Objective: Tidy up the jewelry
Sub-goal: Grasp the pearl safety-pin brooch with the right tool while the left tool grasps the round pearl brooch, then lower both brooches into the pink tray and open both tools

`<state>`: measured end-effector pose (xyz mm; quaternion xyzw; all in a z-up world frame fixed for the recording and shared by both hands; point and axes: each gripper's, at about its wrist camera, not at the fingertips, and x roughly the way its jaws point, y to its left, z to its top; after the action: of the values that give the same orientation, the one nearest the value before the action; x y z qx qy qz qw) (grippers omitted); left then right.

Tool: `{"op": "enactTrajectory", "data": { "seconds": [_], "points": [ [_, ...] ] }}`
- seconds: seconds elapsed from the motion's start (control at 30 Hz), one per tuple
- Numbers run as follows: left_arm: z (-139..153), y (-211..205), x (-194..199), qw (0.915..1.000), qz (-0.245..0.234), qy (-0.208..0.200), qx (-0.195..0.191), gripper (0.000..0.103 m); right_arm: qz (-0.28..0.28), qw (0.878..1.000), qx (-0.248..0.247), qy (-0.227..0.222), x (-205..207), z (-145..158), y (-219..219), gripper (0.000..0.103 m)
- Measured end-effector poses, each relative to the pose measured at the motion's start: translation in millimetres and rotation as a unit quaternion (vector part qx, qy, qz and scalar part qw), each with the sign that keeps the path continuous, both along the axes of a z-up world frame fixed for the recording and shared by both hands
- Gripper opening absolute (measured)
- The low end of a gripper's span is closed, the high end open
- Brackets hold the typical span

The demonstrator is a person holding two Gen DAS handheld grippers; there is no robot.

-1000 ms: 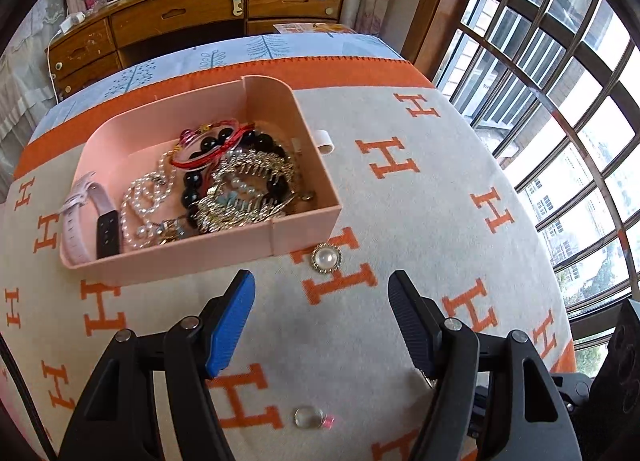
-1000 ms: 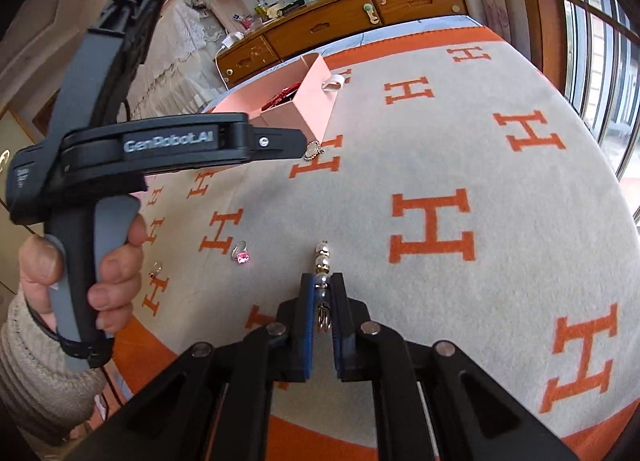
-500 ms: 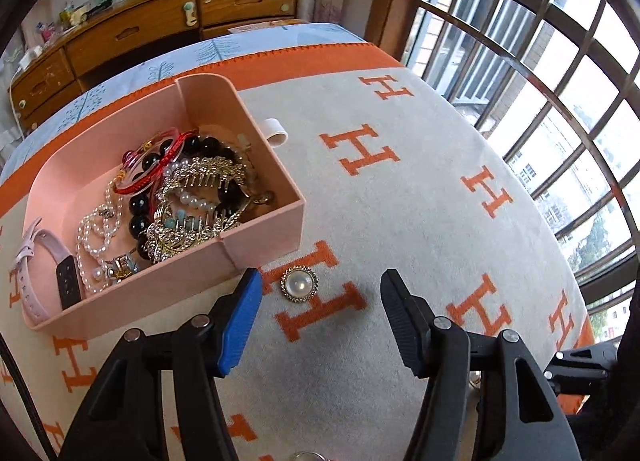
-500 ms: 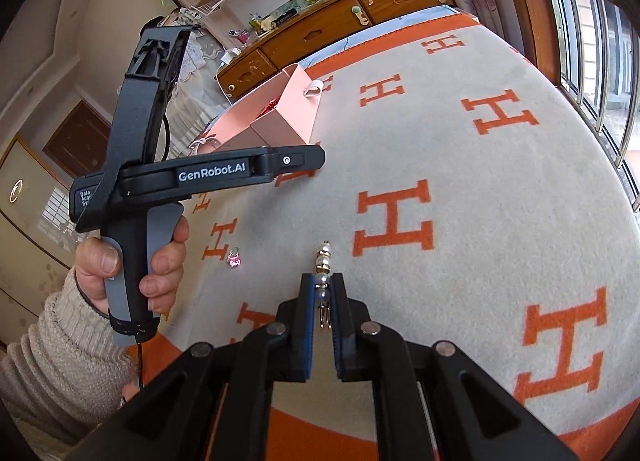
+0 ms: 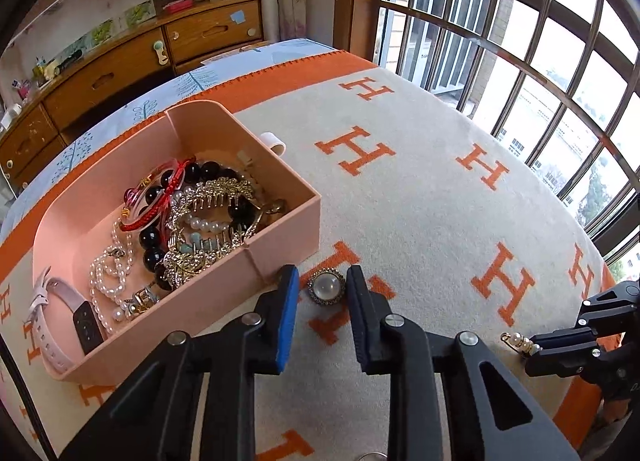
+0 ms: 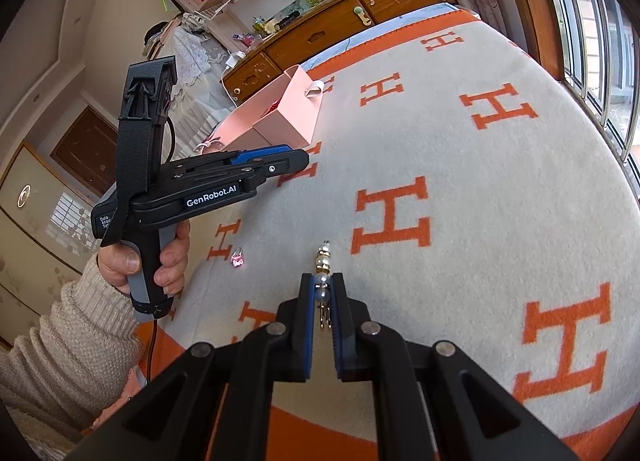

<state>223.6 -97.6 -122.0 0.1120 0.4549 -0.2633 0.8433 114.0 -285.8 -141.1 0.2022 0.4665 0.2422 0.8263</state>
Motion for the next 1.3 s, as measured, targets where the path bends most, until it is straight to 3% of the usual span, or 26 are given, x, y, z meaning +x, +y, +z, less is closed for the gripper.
{"op": "enactTrajectory", "data": {
  "seconds": [0.13,0.33,0.5,0.67,0.8,1.03,1.3],
  "points": [
    [-1,-3,-6,0.9998,0.003,-0.015,0.010,0.017,-0.003,1.000,-0.008,-0.002,-2,2,2,0.007],
    [10,11,-15,0.9985,0.042,0.024,-0.027,0.016,0.000,1.000,-0.022,0.006,3,8,11,0.007],
    [60,45,-27,0.9945,0.079,0.010,-0.067,0.016,0.010,1.000,-0.009,-0.011,20,39,20,0.007],
    [111,77,-18,0.9896,0.132,-0.026,-0.049,0.016,0.019,0.999,0.008,-0.045,62,89,37,0.007],
    [130,92,4,0.9855,0.163,-0.038,-0.032,0.016,0.027,0.998,0.004,-0.057,108,112,63,0.007],
    [109,114,60,0.9757,0.218,-0.006,-0.026,0.017,0.033,0.999,0.037,0.009,182,87,108,0.008],
    [66,136,92,0.9662,0.250,0.047,-0.042,0.020,0.057,0.994,0.044,0.088,204,42,146,0.009]
  ]
}}
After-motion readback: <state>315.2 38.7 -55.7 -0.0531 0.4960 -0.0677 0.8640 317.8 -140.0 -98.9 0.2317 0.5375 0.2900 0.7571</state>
